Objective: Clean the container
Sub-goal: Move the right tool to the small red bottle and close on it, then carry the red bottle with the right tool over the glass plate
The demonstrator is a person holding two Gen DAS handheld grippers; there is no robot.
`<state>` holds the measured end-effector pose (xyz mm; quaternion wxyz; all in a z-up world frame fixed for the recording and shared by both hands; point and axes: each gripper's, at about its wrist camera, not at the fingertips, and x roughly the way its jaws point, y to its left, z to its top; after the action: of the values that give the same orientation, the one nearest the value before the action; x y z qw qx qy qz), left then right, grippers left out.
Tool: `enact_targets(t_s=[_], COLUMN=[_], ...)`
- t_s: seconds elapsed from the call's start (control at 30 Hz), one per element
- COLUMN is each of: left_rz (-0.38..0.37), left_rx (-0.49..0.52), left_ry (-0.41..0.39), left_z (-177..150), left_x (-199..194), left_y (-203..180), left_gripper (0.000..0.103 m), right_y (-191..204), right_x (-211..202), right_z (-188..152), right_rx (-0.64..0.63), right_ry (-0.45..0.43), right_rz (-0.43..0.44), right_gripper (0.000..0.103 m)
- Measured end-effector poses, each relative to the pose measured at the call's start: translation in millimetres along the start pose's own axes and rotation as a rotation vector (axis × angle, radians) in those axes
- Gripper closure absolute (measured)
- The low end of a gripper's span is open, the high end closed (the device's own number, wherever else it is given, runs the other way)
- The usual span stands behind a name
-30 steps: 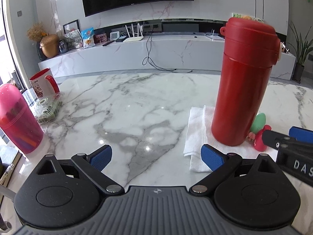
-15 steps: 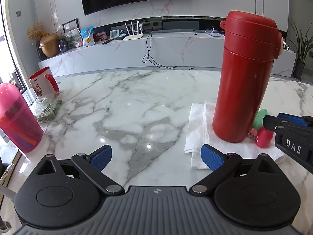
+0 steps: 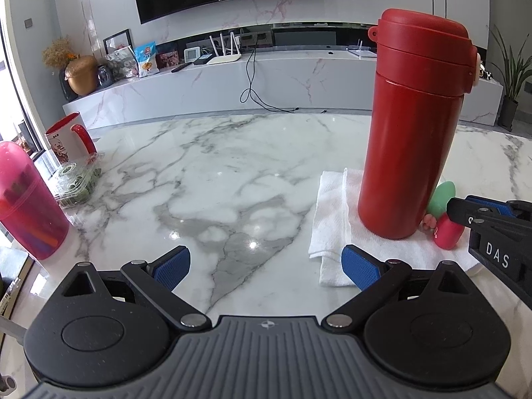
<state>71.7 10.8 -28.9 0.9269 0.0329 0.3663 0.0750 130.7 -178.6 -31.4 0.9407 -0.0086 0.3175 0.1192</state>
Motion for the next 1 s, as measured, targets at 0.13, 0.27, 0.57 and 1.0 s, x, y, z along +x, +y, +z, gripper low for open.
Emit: enact_targets(t_s=[0.13,0.27,0.57,1.0], left_rz=[-0.003,-0.006,-0.017,-0.010], left_rx=[0.006,0.015,0.030,0.036], left_ry=[-0.005,-0.010,-0.019,-0.033], left_z=[0.5,1.4,2.1,4.1], left_x=[-0.1,-2.6,-7.8,-12.9], left_y=[-0.7,-4.2,-10.6,-10.2], left_gripper=[0.003,0.003,0.003,0.003], right_y=[-2.5,-7.7,-37.4,-104.6], right_x=[-6.4,-14.5,-35.1,-63.4], right_z=[1.3,1.7,-1.5,-8.2], right_rx=[-0.004,-0.007,0.003,0.063], right_ry=[-0.012,-0.021,-0.034,-0.057], right_rz=[0.007,0.009,-0.036,-0.190], right_gripper=[0.089,0.089,0.089,0.089])
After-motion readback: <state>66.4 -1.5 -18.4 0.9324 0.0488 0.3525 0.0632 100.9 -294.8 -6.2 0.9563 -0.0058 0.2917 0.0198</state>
